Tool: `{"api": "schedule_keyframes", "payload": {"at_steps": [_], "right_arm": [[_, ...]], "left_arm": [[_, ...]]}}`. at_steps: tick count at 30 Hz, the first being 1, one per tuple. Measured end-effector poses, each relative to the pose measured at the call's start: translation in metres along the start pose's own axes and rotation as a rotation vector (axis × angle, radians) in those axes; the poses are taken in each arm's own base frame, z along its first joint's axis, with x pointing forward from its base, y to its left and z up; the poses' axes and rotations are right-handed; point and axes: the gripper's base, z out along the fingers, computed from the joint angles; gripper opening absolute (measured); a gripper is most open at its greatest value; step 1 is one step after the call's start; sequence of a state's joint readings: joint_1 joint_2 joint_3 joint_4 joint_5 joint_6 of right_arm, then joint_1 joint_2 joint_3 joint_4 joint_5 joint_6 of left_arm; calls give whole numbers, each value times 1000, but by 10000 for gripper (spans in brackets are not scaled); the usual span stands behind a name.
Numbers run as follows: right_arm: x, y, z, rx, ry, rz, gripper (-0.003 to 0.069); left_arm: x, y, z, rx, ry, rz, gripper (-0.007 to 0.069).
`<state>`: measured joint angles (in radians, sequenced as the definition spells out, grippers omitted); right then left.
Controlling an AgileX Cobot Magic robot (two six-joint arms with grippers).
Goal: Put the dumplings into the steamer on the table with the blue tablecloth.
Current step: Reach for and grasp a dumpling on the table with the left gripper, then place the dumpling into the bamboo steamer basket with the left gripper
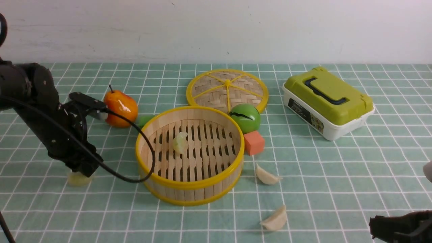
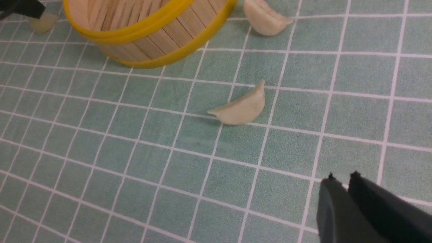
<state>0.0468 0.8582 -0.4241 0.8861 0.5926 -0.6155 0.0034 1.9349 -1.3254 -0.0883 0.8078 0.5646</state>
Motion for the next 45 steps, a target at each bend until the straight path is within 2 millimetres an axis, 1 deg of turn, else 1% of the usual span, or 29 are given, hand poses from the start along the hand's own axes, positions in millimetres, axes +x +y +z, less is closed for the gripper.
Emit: {"api": "schedule_keyframes", "payload": {"at_steps": [3, 5, 8, 9, 12, 13, 17, 19, 21, 22, 23, 24, 25, 26, 28, 30, 31, 33, 37, 40, 42, 45], "right_arm": [[0, 0, 0, 0, 0, 0, 64], [0, 0, 0, 0, 0, -1, 65], [0, 0, 0, 0, 0, -1, 69], [0, 0, 0, -1, 2, -1, 72], [0, 0, 0, -2, 2, -1, 76], [0, 0, 0, -2, 3, -1, 76], [0, 0, 0, -2, 3, -1, 77], [0, 0, 0, -1, 3, -2, 81], [0, 0, 0, -2, 3, -1, 83], [0, 0, 0, -2, 3, -1, 83], [0, 0, 0, -2, 3, -1, 84], [0, 0, 0, -2, 3, -1, 85], [0, 0, 0, -2, 3, -1, 85], [0, 0, 0, -2, 3, -1, 85], [0, 0, 0, -2, 3, -1, 85], [0, 0, 0, -1, 3, -2, 85], [0, 0, 0, -1, 3, -2, 85], [0, 0, 0, -1, 3, -2, 85], [0, 0, 0, -1, 3, -2, 90], [0, 0, 0, -1, 3, -2, 92], [0, 0, 0, -1, 3, -2, 94], [0, 0, 0, -1, 3, -2, 94]], "left_arm": [[0, 1, 8, 5, 17, -5, 205], [1, 1, 14, 14, 32, -48, 171], [0, 1, 14, 11, 29, -137, 142], [-1, 2, 13, 8, 25, -214, 140], [-5, 3, 9, 10, 28, -367, 137], [-7, 4, 4, 14, 27, -417, 134], [-18, 2, -19, 57, -22, -503, 134], [-35, -5, -53, 157, -129, -575, 134], [-49, -18, -76, 253, -223, -602, 134], [-55, -25, -82, 283, -252, -597, 133], [-65, -39, -91, 340, -305, -595, 132], [-71, -47, -95, 373, -333, -597, 132], [-80, -61, -98, 407, -372, -591, 132], [-92, -79, -96, 432, -414, -576, 132], [-106, -102, -87, 449, -454, -569, 132], [-117, -120, -69, 454, -470, -581, 132], [-118, -123, -67, 452, -478, -581, 132], [-127, -136, -41, 443, -480, -619, 132], [-130, -141, -11, 435, -448, -685, 131], [-130, -141, -3, 432, -438, -702, 131], [-130, -141, 2, 431, -425, -710, 153], [-129, -142, 6, 431, -410, -712, 235]]}}
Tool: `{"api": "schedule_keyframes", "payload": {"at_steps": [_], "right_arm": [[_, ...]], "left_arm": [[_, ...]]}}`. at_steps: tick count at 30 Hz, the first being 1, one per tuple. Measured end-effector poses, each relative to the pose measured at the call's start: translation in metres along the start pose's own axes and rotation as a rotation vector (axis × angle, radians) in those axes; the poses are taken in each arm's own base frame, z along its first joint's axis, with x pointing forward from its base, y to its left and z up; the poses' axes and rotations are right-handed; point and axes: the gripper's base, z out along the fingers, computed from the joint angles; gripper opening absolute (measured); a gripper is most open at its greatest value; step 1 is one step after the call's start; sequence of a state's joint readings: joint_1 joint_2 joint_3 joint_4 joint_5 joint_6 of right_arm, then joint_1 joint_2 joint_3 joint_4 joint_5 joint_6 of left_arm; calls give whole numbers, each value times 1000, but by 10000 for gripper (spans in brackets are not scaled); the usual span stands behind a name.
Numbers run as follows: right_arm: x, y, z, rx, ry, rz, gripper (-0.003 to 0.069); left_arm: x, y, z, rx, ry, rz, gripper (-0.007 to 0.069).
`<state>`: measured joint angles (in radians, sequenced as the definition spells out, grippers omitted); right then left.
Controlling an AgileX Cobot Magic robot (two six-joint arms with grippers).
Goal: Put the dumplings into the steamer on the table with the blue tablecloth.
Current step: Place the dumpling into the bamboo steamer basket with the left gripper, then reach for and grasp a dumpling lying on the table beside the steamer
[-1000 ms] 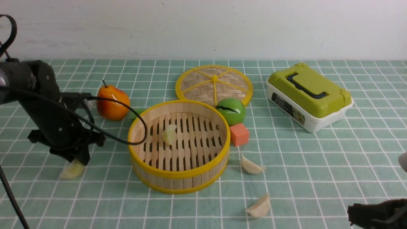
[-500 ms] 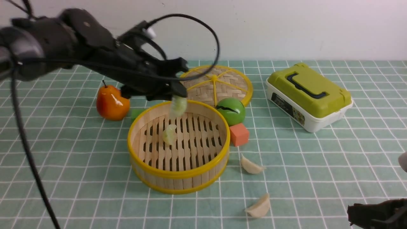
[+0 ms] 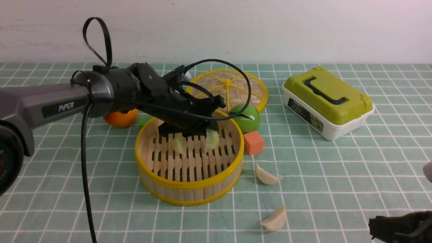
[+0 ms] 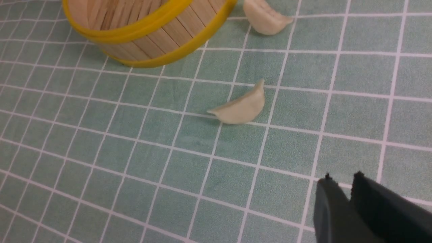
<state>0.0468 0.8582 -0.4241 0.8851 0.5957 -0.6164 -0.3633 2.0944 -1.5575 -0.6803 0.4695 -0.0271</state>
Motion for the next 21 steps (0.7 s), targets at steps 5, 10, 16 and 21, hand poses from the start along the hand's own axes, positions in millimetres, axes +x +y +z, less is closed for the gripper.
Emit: {"api": "schedule_keyframes", "payload": {"at_steps": [5, 10, 16, 21], "right_arm": [[0, 0, 0, -3, 3, 1, 94], [2, 2, 0, -20, 27, 1, 97], [7, 8, 3, -66, 84, -48, 108], [12, 15, 17, -106, 159, -154, 115]], "left_arm": [[1, 1, 1, -1, 13, -2, 396], [-8, -10, -21, 26, 10, 15, 421], [-37, -64, -144, 31, -125, 310, 241], [-16, -78, -274, -149, -230, 490, 34]]}}
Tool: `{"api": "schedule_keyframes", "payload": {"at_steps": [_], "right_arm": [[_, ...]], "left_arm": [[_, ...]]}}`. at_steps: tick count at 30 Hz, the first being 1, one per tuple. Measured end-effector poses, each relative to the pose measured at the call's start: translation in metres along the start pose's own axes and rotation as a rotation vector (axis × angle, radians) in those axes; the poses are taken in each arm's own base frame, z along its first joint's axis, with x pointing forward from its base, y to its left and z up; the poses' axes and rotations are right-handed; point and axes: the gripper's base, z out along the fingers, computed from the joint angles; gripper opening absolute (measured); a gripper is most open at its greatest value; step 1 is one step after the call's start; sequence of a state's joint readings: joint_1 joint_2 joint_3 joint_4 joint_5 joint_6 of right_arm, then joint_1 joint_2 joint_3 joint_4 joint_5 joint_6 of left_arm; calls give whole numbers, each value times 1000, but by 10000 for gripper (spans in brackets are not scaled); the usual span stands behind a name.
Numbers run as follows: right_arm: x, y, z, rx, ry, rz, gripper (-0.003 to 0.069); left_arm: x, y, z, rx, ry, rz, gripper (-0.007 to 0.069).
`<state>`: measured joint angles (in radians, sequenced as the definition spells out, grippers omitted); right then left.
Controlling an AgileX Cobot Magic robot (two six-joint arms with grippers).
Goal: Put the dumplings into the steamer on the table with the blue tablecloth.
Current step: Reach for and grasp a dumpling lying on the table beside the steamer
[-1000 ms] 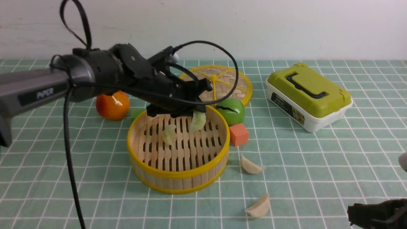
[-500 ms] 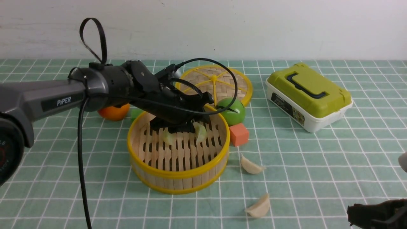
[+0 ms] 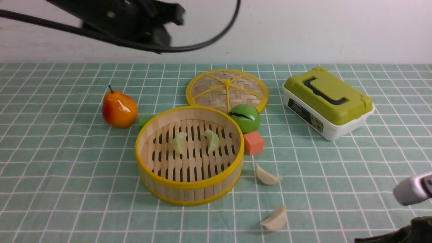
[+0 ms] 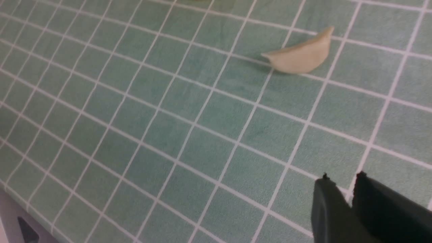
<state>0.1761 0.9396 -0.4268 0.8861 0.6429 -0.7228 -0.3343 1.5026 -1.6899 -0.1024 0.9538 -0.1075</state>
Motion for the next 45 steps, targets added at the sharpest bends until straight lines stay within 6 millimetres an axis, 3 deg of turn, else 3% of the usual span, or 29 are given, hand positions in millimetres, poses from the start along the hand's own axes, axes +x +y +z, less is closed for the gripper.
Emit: {"api": "schedule_keyframes", "payload": {"at_steps": [2, 3, 4, 5, 7, 8, 13, 15, 19, 20, 22, 26, 31, 35, 40, 43, 45], "right_arm": [[-1, 1, 5, -7, 23, -10, 114], [-6, 2, 12, -15, 49, -24, 118], [-7, 1, 13, -15, 51, -23, 118], [-16, 2, 22, -24, 81, -42, 122], [-29, 4, 28, -32, 89, -63, 129], [-43, 5, 36, -37, 97, -84, 138], [-86, 9, 63, -38, 124, -187, 206], [-106, 9, 84, -27, 151, -254, 266], [-127, 3, 115, -2, 171, -312, 335], [-137, -2, 135, 16, 176, -329, 357], [-144, -10, 155, 41, 182, -351, 371], [-152, -28, 193, 93, 195, -400, 380], [-146, -42, 219, 117, 226, -413, 356], [-145, -41, 220, 108, 245, -387, 281], [-144, -38, 215, 97, 278, -326, 281], [-149, -30, 200, 86, 307, -317, 281], [-164, -20, 183, 83, 277, -318, 281]], "left_arm": [[5, 3, -30, -52, -24, 15, -6], [17, 8, -64, -107, -61, 17, -14], [19, 9, -67, -112, -65, 20, -14], [39, 13, -96, -146, -98, 7, -15], [60, 16, -118, -152, -135, -14, -15], [82, 20, -123, -153, -147, -26, -15], [155, 31, -133, -140, -206, -33, -15], [195, 39, -128, -152, -190, -25, -15], [238, 49, -118, -183, -140, -8, -15], [254, 53, -116, -195, -135, 11, -15], [269, 56, -115, -206, -139, 39, -15], [291, 62, -110, -230, -139, 108, -15], [299, 64, -101, -227, -141, 133, -15], [297, 63, -98, -215, -180, 142, -15], [299, 64, -98, -221, -166, 145, -15], [303, 65, -98, -235, -114, 141, -15], [302, 65, -98, -231, -126, 141, -15]]}}
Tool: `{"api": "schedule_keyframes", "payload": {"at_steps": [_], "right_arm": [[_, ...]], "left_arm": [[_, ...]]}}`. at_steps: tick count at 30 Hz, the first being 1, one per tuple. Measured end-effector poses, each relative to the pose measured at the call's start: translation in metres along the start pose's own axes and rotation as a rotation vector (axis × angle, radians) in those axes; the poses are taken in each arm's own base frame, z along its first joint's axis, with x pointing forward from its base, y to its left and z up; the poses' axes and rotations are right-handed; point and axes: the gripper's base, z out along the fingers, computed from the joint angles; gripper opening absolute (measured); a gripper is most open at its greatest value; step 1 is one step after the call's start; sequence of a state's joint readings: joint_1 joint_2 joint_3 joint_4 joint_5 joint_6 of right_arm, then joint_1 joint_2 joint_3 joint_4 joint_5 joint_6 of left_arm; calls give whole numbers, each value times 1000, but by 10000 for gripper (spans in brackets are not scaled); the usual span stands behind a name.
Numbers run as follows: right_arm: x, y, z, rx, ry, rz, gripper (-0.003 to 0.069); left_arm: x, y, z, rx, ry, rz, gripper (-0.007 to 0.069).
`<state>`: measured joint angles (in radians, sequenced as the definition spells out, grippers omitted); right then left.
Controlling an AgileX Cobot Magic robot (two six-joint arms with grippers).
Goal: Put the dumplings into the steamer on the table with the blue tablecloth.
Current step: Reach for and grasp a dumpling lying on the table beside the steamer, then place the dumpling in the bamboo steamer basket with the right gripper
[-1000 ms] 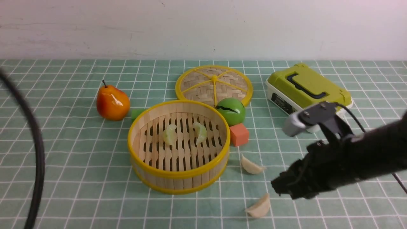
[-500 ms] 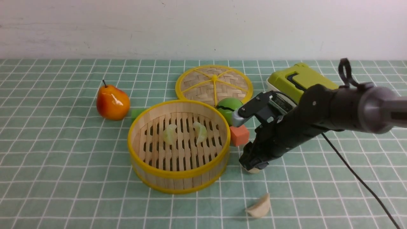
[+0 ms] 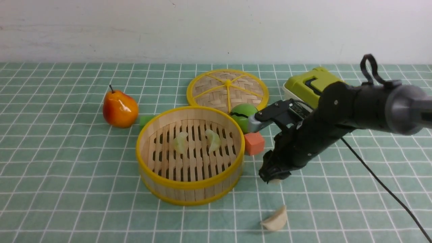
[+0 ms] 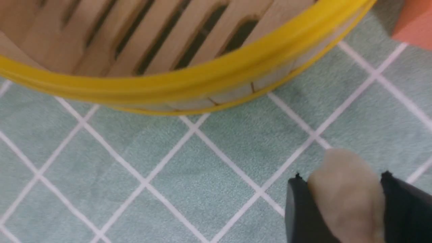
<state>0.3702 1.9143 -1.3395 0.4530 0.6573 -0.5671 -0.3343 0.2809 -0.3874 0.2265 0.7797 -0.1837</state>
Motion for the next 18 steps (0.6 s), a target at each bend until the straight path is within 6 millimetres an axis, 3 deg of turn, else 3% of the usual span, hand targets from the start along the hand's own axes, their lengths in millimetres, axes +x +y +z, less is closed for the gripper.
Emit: {"api": "schedule_keyframes", "payload": {"at_steps": [1, 2, 5, 8, 10, 13, 18], "right_arm": [[0, 0, 0, 0, 0, 0, 281], [-12, 4, -20, 0, -49, 19, 281], [-35, 17, -47, -45, -158, 88, 281], [-55, 41, -57, -122, -261, 128, 281], [-64, 63, -47, -176, -314, 143, 281], [-69, 92, -17, -206, -364, 138, 281], [-56, 110, 67, -126, -356, 126, 281]], "left_arm": [[0, 0, 0, 0, -3, 0, -15], [-4, -1, 0, 10, -39, -12, -15], [-10, -3, -1, 36, -113, -49, -15], [-15, -4, -1, 51, -164, -71, -15], [-16, -4, -1, 53, -170, -77, -15], [-15, -4, -1, 53, -167, -79, -15], [-15, -4, -1, 52, -162, -81, -15]]}}
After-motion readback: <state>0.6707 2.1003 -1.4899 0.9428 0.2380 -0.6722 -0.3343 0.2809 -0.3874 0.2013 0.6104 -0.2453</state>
